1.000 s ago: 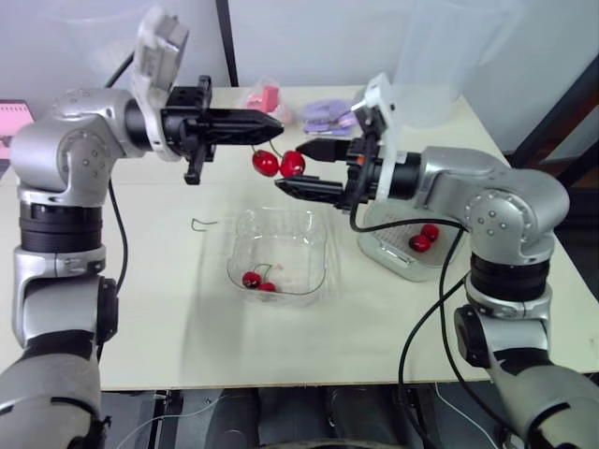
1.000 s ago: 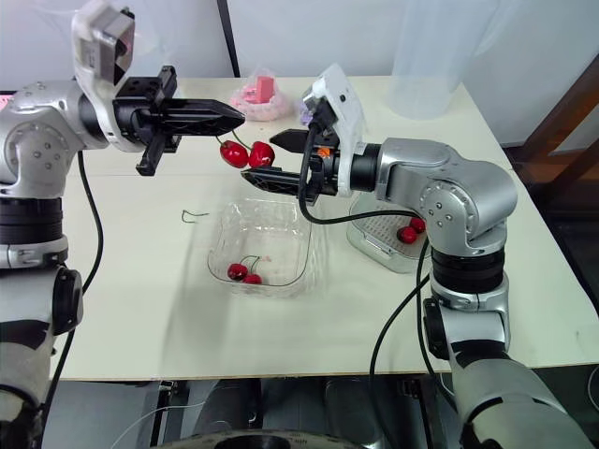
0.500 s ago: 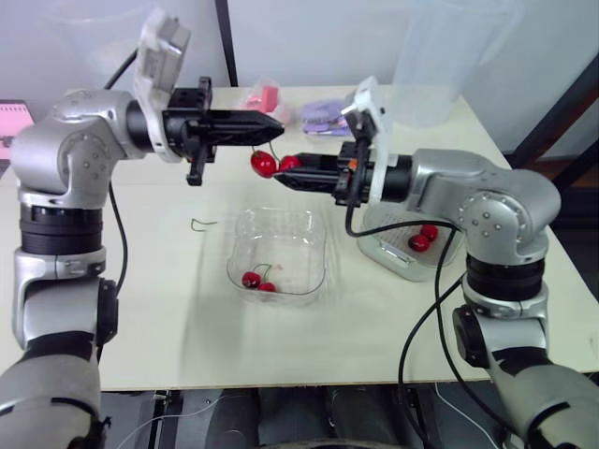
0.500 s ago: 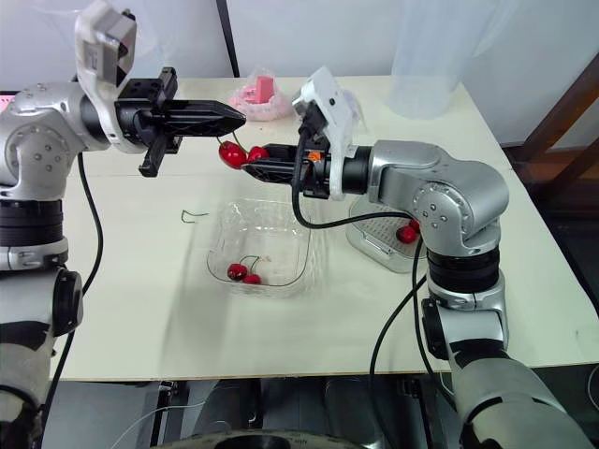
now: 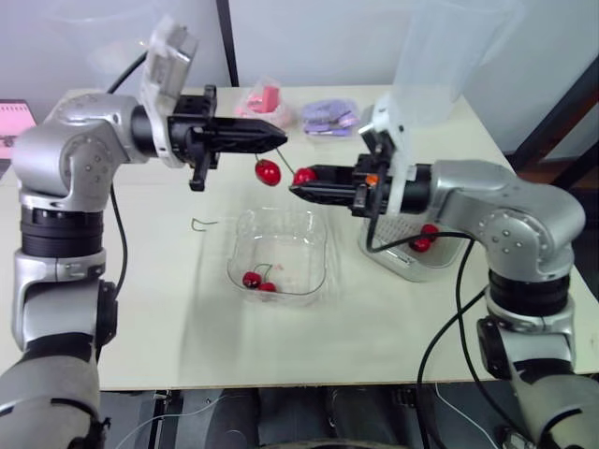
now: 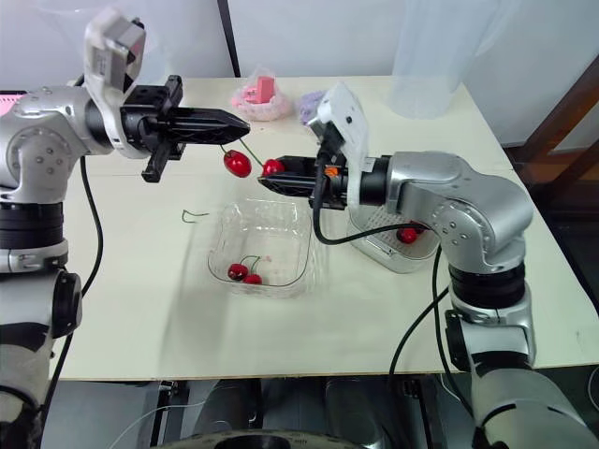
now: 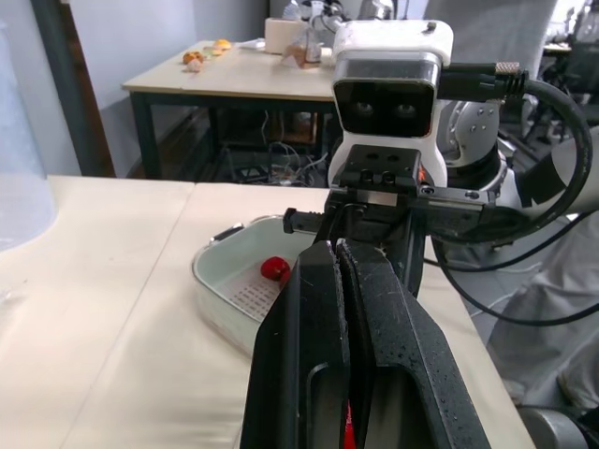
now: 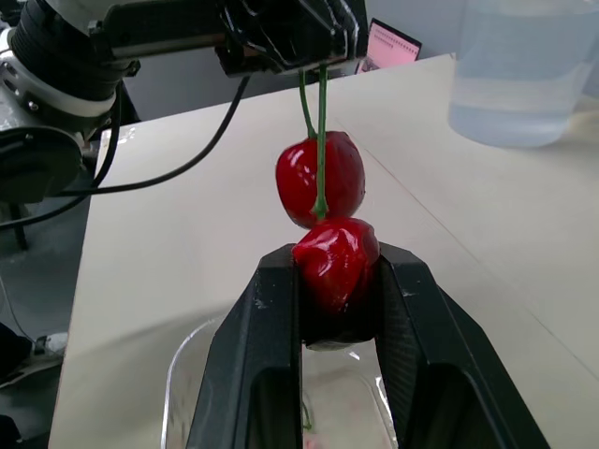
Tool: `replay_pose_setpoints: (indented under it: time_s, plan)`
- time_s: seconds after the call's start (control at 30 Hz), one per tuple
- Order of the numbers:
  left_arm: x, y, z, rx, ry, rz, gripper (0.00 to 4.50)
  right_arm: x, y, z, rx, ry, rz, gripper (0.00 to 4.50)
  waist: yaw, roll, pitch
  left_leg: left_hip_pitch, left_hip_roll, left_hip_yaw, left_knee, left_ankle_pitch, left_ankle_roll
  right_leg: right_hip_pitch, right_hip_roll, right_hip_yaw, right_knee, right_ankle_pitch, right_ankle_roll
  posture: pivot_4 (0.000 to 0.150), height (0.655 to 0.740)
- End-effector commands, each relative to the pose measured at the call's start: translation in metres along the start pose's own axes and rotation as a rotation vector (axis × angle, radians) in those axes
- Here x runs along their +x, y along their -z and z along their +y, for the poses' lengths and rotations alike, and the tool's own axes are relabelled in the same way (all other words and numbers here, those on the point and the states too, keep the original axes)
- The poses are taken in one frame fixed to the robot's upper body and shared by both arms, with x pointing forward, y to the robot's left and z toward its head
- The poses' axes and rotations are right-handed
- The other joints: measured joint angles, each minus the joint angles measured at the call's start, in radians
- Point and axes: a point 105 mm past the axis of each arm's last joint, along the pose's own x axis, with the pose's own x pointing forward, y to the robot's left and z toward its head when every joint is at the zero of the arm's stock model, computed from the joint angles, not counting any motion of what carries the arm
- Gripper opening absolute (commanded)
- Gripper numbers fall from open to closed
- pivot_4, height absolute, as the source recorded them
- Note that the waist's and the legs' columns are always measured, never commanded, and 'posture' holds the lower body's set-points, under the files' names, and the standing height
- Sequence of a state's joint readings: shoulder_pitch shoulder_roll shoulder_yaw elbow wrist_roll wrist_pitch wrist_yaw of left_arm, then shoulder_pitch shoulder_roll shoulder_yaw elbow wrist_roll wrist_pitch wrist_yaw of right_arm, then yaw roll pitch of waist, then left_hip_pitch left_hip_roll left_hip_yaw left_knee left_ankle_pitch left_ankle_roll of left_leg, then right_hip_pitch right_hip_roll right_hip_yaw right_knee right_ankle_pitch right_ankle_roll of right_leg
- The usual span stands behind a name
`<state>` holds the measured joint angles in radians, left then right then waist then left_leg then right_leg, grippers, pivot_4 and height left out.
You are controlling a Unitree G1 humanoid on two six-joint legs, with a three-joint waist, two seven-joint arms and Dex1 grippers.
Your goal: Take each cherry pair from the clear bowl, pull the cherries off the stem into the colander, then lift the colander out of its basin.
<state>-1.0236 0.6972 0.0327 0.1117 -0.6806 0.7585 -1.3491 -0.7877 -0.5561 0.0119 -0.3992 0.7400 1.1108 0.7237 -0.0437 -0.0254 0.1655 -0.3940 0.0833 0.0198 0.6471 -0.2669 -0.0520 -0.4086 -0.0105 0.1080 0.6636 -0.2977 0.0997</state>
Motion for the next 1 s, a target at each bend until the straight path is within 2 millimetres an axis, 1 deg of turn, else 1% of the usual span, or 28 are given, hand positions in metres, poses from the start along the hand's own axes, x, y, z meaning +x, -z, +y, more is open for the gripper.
replay_pose_setpoints:
  time_s: [0.03, 0.2, 0.27, 0.33, 0.43, 0.53, 0.67, 0.73, 0.8, 0.87, 0.97, 1.0]
  plan:
    - [-0.008, -0.020, -0.004, 0.078, -0.018, -0.036, 0.00, -0.013, -0.003, -0.003, -0.004, 0.036, -0.014, 0.63, -0.001, 0.000, 0.000, 0.000, 0.000, 0.000, 0.000, 0.000, 0.000, 0.000, 0.000, 0.000, 0.000, 0.000, 0.000, 0.150, 0.7367]
    - [-0.008, -0.020, -0.004, 0.079, -0.018, -0.041, 0.00, -0.036, 0.006, -0.012, 0.001, 0.121, 0.015, 0.63, 0.003, 0.000, 0.000, 0.000, 0.000, 0.000, 0.000, 0.000, 0.000, 0.000, 0.000, 0.000, 0.000, 0.000, 0.000, 0.150, 0.7367]
    - [-0.007, -0.019, -0.004, 0.078, -0.018, -0.041, 0.00, -0.049, 0.007, -0.020, -0.004, 0.175, 0.021, 0.63, 0.004, 0.000, 0.000, -0.001, 0.000, 0.000, 0.000, 0.000, 0.000, 0.000, 0.000, 0.000, -0.001, 0.000, 0.000, 0.150, 0.7367]
    - [-0.006, -0.017, -0.004, 0.077, -0.016, -0.040, 0.00, -0.063, 0.012, -0.030, -0.010, 0.239, 0.049, 0.63, 0.003, 0.000, 0.001, -0.001, 0.000, 0.000, 0.000, 0.000, 0.000, 0.000, 0.000, 0.000, -0.001, 0.000, 0.000, 0.150, 0.7367]
    - [-0.005, -0.014, -0.005, 0.072, -0.009, -0.040, 0.00, -0.087, 0.031, -0.048, -0.005, 0.349, 0.133, 0.63, 0.003, 0.000, 0.001, -0.001, 0.000, 0.000, 0.000, 0.000, 0.000, 0.000, 0.000, 0.000, -0.001, 0.000, 0.000, 0.150, 0.7367]
    - [-0.004, -0.011, -0.006, 0.067, -0.005, -0.040, 0.00, -0.105, 0.049, -0.057, 0.010, 0.407, 0.198, 0.63, 0.003, 0.000, 0.001, -0.001, 0.000, 0.000, 0.000, 0.000, 0.000, 0.000, 0.000, 0.000, -0.002, 0.000, 0.000, 0.150, 0.7367]
    - [-0.001, -0.007, -0.007, 0.063, 0.003, -0.040, 0.00, -0.120, 0.075, -0.070, 0.008, 0.476, 0.291, 0.63, -0.001, 0.000, 0.001, -0.001, 0.000, 0.000, 0.000, 0.000, 0.000, 0.000, 0.000, 0.001, -0.001, 0.000, 0.000, 0.150, 0.7367]
    - [0.000, -0.005, -0.008, 0.063, 0.007, -0.038, 0.00, -0.123, 0.083, -0.076, 0.010, 0.504, 0.304, 0.63, -0.001, 0.000, 0.001, 0.000, 0.000, 0.000, 0.000, 0.000, 0.000, 0.000, 0.000, 0.001, -0.001, 0.000, 0.000, 0.150, 0.7367]
    - [0.001, -0.003, -0.009, 0.063, 0.012, -0.035, 0.00, -0.125, 0.088, -0.082, 0.017, 0.525, 0.309, 1.62, 0.000, 0.000, 0.001, 0.000, 0.000, 0.000, 0.000, 0.000, 0.000, 0.000, 0.000, 0.001, -0.001, 0.000, 0.000, 0.150, 0.7367]
    - [0.002, -0.002, -0.009, 0.064, 0.014, -0.034, 0.00, -0.125, 0.090, -0.084, 0.014, 0.526, 0.309, 2.42, 0.001, 0.000, 0.001, 0.000, 0.000, 0.000, 0.000, 0.000, 0.000, 0.000, 0.000, 0.001, -0.001, 0.000, 0.000, 0.150, 0.7367]
    - [0.002, -0.002, -0.010, 0.063, 0.016, -0.035, 0.00, -0.121, 0.084, -0.081, -0.016, 0.499, 0.295, 4.00, 0.001, 0.000, 0.001, -0.001, 0.000, 0.000, 0.000, 0.000, 0.000, 0.000, 0.000, 0.001, -0.001, 0.000, 0.000, 0.150, 0.7367]
    - [0.002, -0.002, -0.011, 0.063, 0.016, -0.035, 0.00, -0.120, 0.080, -0.080, -0.027, 0.491, 0.286, 4.43, 0.001, 0.000, 0.001, -0.001, 0.000, 0.000, 0.000, 0.000, 0.000, 0.000, 0.000, 0.001, -0.001, 0.000, 0.000, 0.150, 0.7367]
